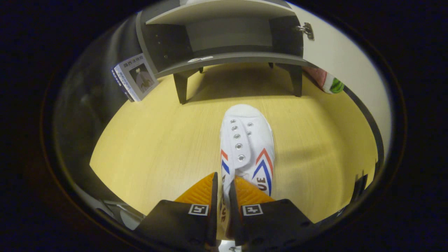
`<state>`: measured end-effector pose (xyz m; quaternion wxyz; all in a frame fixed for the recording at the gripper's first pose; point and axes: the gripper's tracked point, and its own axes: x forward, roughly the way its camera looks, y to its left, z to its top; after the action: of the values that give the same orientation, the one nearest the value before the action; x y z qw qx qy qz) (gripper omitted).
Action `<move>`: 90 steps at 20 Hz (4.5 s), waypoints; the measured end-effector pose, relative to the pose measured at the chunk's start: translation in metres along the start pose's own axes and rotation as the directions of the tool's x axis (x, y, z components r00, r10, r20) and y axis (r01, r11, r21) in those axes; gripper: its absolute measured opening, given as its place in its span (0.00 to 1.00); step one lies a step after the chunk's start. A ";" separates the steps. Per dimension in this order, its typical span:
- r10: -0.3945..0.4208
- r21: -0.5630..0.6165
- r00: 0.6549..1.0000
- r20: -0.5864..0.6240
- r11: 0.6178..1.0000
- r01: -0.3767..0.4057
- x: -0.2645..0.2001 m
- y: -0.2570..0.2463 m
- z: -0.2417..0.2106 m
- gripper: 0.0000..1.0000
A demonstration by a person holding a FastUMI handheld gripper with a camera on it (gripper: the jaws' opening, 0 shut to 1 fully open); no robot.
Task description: Open the shoe cabinet door, grab the shoes and put them into the shoe cabinet, then close the shoe cabinet door.
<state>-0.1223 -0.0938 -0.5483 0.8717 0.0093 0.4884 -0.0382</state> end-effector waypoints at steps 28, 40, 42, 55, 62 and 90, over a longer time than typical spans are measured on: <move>-0.099 0.110 0.933 0.346 0.992 0.065 -0.099 -0.002 0.142 0.02; -0.072 0.107 0.767 0.637 0.994 0.005 -0.244 0.021 0.288 0.02; -0.077 0.095 0.744 0.664 0.995 0.018 -0.258 0.024 0.309 0.02; -0.104 0.027 0.674 0.731 0.992 0.124 -0.206 0.005 0.464 0.02; -0.107 -0.008 0.707 0.699 0.988 0.157 -0.141 -0.017 0.524 0.02; -0.083 -0.064 0.829 0.553 0.988 0.142 -0.058 -0.028 0.517 0.06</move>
<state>0.2851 -0.1457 -0.2277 0.9705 -0.0756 0.2195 -0.0653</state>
